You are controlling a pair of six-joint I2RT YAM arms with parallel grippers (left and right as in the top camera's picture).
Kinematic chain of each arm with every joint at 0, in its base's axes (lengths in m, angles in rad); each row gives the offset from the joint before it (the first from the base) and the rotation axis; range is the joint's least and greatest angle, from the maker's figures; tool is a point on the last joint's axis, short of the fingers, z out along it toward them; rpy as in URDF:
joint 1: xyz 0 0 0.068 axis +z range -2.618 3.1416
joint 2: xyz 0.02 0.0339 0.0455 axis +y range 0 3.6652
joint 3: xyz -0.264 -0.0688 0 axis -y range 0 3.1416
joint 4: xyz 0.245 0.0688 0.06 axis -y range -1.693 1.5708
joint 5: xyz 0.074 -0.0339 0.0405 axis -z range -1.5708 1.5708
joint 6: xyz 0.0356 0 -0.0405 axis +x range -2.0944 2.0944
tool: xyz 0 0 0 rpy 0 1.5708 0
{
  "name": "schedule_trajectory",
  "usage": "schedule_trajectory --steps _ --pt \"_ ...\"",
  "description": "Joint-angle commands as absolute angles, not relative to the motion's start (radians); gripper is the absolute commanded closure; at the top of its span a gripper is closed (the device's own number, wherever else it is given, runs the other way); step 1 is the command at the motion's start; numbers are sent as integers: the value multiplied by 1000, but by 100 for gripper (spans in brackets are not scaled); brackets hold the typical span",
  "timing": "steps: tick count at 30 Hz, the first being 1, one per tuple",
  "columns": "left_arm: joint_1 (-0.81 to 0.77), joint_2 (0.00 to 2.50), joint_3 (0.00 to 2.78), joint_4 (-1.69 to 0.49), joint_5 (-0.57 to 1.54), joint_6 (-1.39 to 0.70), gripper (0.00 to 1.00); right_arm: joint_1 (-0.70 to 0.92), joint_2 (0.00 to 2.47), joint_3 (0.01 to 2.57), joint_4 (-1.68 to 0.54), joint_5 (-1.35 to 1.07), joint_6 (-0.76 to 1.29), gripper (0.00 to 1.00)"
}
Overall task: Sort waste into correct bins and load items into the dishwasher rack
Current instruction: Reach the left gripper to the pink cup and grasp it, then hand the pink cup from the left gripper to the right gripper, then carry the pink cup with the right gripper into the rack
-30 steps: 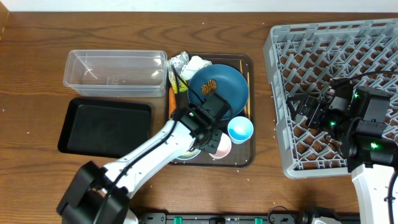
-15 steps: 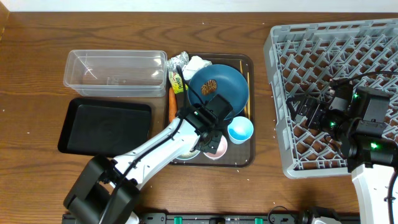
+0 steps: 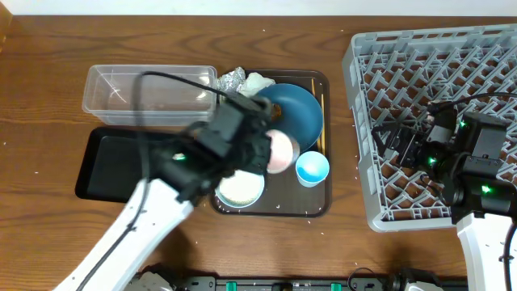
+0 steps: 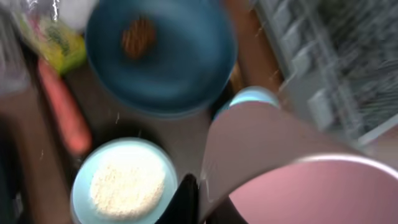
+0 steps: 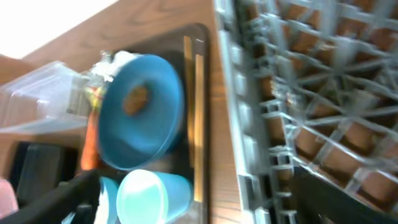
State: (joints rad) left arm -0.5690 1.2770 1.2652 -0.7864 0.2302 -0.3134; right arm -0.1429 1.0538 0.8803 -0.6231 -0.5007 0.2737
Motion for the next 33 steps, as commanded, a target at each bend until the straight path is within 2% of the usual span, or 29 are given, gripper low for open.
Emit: schedule_trajectory --steps 1,5,9,13,21,25,28,29,31,33 --pt "-460 1266 1277 -723 591 -300 94 -150 1051 901 -569 -763 259 18" --pt "-356 1282 1276 -591 982 -305 94 -140 1051 901 -373 -1159 254 19" --pt "-348 1287 1276 -524 1118 -321 94 -89 1051 901 -155 -1376 316 20" --pt "-366 1287 1276 -490 1165 -327 94 1 1052 901 -49 -1391 327 21" --pt "-371 1287 1276 -476 1194 -327 94 138 1052 901 20 -1388 324 24" --pt "-371 1287 1276 -476 1194 -327 94 171 1052 901 43 -1359 321 36" --pt "-371 1287 1276 -476 1193 -327 94 170 1052 901 42 -1328 321 50" --pt "-371 1287 1276 -476 1193 -327 86 166 1052 901 42 -1320 321 51" --pt "-367 1287 1276 -476 1184 -327 43 152 1049 901 41 -1308 321 52" --pt "-355 1287 1276 -477 1159 -327 25 123 1047 901 39 -1306 321 54"
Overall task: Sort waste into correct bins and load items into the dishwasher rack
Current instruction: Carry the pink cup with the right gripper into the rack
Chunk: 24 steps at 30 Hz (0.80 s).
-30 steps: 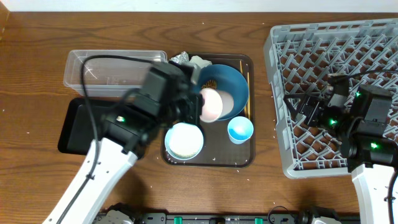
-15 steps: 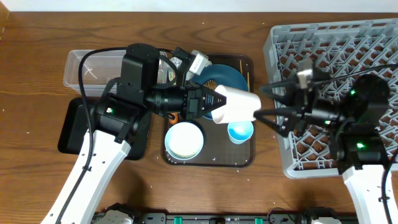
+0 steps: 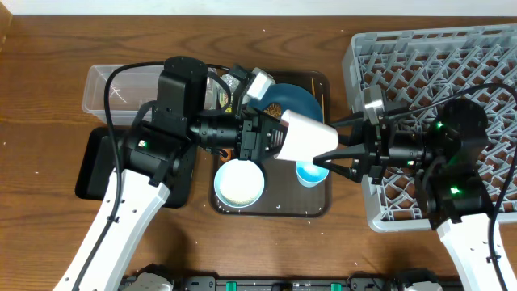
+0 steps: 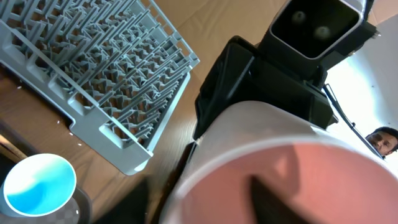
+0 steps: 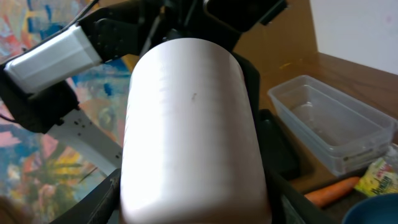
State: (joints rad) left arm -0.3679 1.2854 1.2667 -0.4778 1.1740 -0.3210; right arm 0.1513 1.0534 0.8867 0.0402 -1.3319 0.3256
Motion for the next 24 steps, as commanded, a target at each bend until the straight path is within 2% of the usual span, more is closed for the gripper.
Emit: schedule_trajectory --steps 1,4,7,10,16,20,24 --pt "-343 1287 1276 -477 1148 -327 20 104 1047 901 32 -1303 321 55" --pt "-295 1287 1276 -477 1124 -327 12 8 1043 901 -32 -1262 321 59" --pt "-243 1287 1276 -487 1125 -328 11 -105 1039 901 -138 -1148 321 60" --pt "-206 1287 1276 -511 1125 -327 11 -212 1025 902 -271 -929 329 62" --pt "-186 1287 1276 -541 1125 -327 11 -371 992 929 -511 -376 352 58" --pt "-186 1287 1276 -541 1125 -327 10 -435 993 941 -546 -187 353 55" --pt "-186 1287 1275 -542 1125 -326 11 -505 999 941 -577 -4 443 53"
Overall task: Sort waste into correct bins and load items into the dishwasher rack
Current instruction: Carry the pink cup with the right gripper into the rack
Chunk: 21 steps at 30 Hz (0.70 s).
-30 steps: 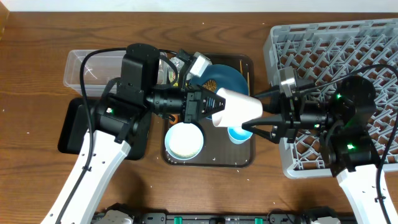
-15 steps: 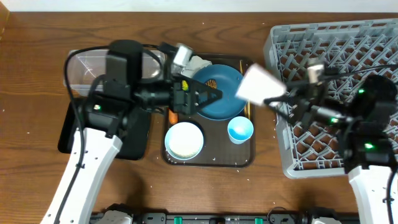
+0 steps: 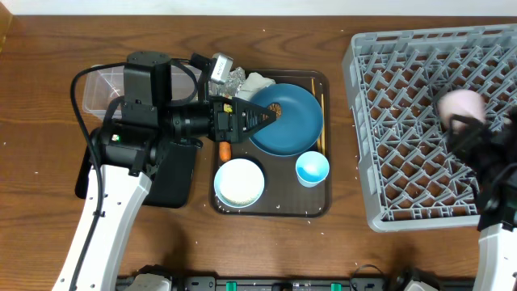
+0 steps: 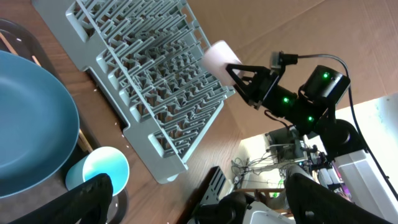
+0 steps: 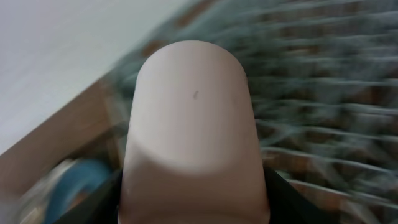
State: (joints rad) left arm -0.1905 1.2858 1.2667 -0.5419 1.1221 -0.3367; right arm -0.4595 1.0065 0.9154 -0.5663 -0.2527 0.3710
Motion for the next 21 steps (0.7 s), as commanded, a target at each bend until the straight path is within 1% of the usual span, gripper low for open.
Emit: schedule_trajectory --steps 1,4,9,15,17,21 --pt "-186 1287 1275 -544 1124 -326 11 -522 1005 941 -585 50 480 52" --pt "-186 1287 1275 -546 1124 -326 11 -569 1037 941 -595 152 548 50" --pt "-186 1287 1275 -569 1105 -324 11 -635 1119 941 -654 153 603 50" --pt "-186 1287 1275 -624 1079 -308 10 -671 1224 941 -662 84 617 50" --pt "-186 1287 1274 -628 1079 -308 11 -672 1253 941 -643 53 616 48" --pt "-186 1287 1274 -628 1079 -308 11 -672 1282 941 -637 -19 616 48"
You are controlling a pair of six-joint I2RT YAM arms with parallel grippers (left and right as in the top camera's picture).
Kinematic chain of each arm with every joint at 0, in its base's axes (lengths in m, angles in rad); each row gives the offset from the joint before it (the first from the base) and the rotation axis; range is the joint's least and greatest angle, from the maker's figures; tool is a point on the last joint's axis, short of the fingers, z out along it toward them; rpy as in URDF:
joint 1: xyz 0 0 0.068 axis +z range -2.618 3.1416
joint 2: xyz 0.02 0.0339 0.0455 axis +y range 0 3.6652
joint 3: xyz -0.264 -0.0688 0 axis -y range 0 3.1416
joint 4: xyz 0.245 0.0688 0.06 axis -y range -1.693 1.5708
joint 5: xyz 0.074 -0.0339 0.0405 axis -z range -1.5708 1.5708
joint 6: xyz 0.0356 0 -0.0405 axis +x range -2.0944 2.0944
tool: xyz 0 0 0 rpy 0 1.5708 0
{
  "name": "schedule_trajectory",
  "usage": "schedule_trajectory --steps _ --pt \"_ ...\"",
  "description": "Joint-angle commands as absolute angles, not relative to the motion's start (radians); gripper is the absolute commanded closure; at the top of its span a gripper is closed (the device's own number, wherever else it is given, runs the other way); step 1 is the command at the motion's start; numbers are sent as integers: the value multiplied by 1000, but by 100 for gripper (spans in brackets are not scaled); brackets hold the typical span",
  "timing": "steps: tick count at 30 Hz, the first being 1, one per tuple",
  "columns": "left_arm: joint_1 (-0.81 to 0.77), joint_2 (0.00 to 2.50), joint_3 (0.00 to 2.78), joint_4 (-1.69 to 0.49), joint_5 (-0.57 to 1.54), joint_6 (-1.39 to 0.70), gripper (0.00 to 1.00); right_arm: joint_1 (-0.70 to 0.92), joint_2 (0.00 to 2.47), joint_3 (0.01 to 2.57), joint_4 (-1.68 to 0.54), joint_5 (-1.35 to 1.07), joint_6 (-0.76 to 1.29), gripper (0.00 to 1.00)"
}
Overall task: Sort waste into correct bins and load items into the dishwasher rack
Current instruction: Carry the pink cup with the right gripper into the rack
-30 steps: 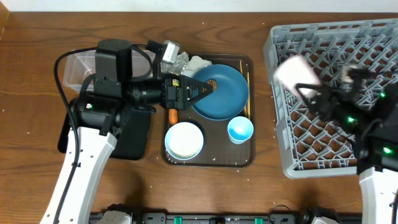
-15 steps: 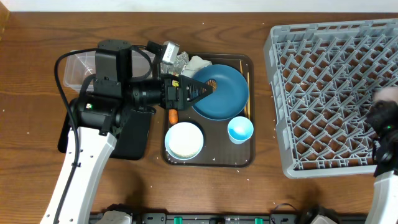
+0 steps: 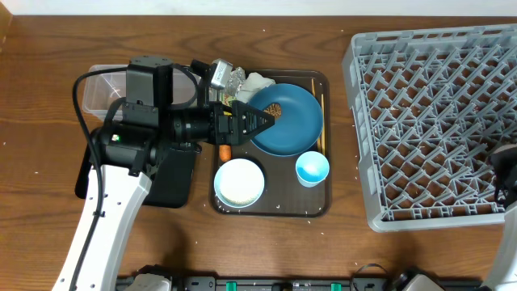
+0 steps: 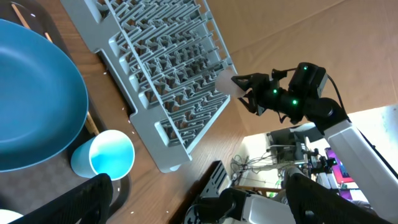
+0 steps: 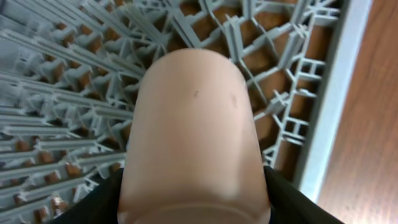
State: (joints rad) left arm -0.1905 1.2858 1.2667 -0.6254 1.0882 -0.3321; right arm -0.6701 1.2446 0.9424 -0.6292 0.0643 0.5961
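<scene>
My right gripper [image 5: 194, 208] is shut on a pink cup [image 5: 194, 124], held bottom-first over the grey dishwasher rack [image 5: 68, 68] near its rim [image 5: 333, 99]. In the overhead view only a dark bit of that arm [image 3: 507, 168] shows at the right edge, and the cup is hidden. My left gripper [image 3: 257, 121] stands open and empty over the brown tray [image 3: 279, 212], beside the blue plate [image 3: 287, 121]. The left wrist view shows its fingers [image 4: 87, 196] wide apart, the plate [image 4: 31, 93], a small blue cup [image 4: 109, 155] and the far-off pink cup [image 4: 226, 83].
The tray also holds a white bowl of rice [image 3: 239, 183], the small blue cup [image 3: 312, 168], a carrot [image 3: 224, 152], foil [image 3: 228, 79], tissue [image 3: 258, 81] and chopsticks [image 3: 321, 113]. A clear bin [image 3: 113, 93] and a black bin [image 3: 101, 166] lie left of it.
My right gripper has moved with the pink cup from over the rack's right middle to its near right corner, out of the overhead view. The left arm has barely shifted.
My left gripper first held the pink cup over the tray. Then the cup was between both grippers above the tray's right side. After that the right gripper alone had it over the rack, with the left open back over the tray, and now the cup is low over the rack's corner.
</scene>
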Motion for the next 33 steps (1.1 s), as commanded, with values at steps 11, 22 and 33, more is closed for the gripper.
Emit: schedule_trajectory --steps 11,22,33 --pt "-187 1287 1274 -630 1060 -308 10 -674 1206 970 -712 -88 612 50" --pt "-187 1287 1274 -655 1019 -308 10 -674 1224 968 -774 -15 612 41" --pt "-225 1287 1274 -728 926 -231 10 -673 1212 1028 -740 -326 557 28"
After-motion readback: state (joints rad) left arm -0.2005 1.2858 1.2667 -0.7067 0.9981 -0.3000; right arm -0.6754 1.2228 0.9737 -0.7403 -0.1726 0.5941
